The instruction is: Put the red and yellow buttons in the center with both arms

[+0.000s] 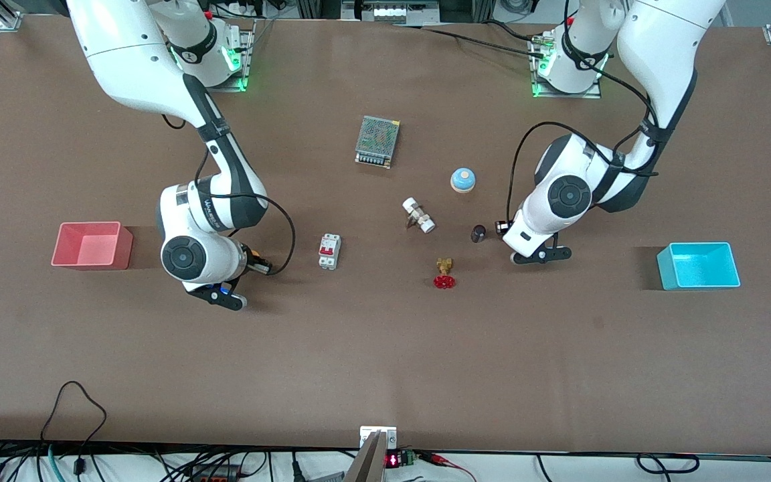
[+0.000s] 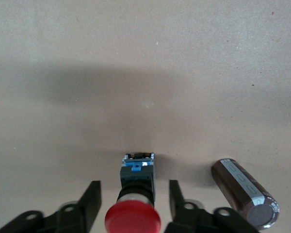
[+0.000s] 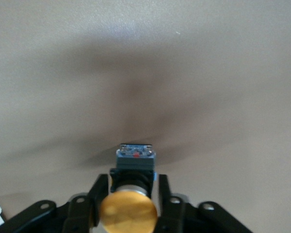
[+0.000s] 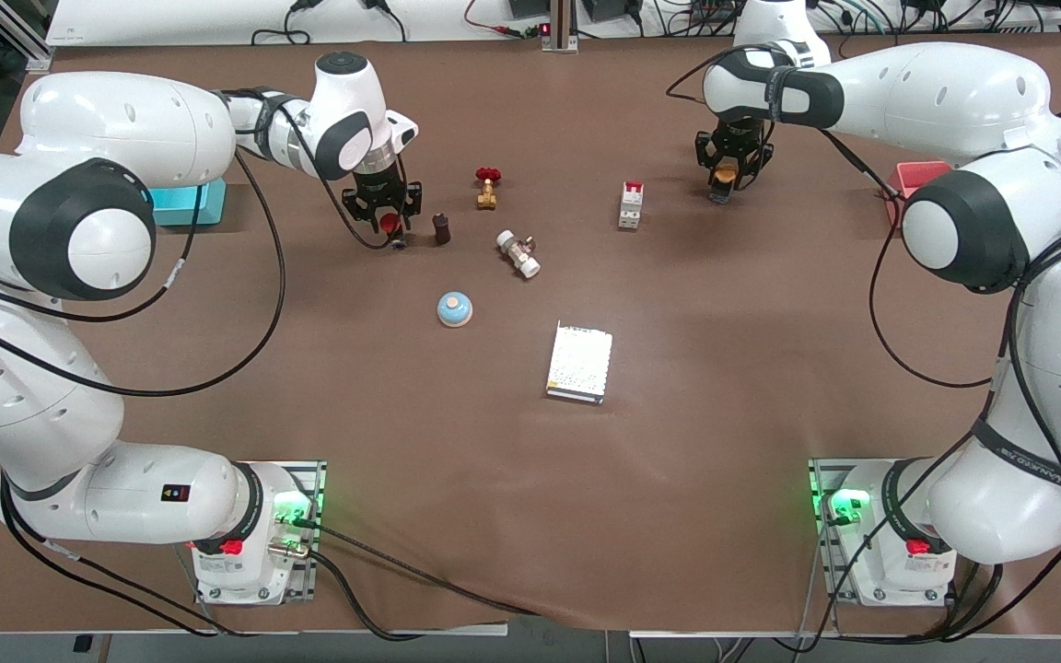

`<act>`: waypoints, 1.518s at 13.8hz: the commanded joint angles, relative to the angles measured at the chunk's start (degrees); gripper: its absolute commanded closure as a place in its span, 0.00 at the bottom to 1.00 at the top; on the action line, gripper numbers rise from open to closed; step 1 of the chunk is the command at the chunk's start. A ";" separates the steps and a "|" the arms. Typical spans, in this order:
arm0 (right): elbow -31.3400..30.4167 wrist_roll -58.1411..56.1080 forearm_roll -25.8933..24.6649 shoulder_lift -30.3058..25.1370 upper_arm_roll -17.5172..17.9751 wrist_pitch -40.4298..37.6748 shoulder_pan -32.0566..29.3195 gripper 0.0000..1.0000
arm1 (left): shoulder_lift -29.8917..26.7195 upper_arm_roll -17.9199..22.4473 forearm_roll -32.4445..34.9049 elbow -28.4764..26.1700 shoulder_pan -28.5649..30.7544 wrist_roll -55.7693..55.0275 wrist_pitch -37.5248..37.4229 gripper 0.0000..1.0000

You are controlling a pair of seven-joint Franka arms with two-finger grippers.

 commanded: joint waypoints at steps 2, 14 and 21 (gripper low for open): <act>3.21 -0.19 0.68 -4.03 -0.77 -1.07 0.52 0.00 | -0.89 -0.19 0.95 -0.59 0.10 -0.93 -0.13 0.00; 10.60 -16.34 0.07 -25.56 -1.47 -24.70 -9.84 0.00 | -11.00 0.34 6.56 27.76 1.25 20.14 -35.35 0.00; 9.82 -37.80 -3.63 -29.97 -5.71 -27.27 -18.87 0.00 | -11.70 0.42 0.18 42.12 8.45 35.62 -50.31 0.00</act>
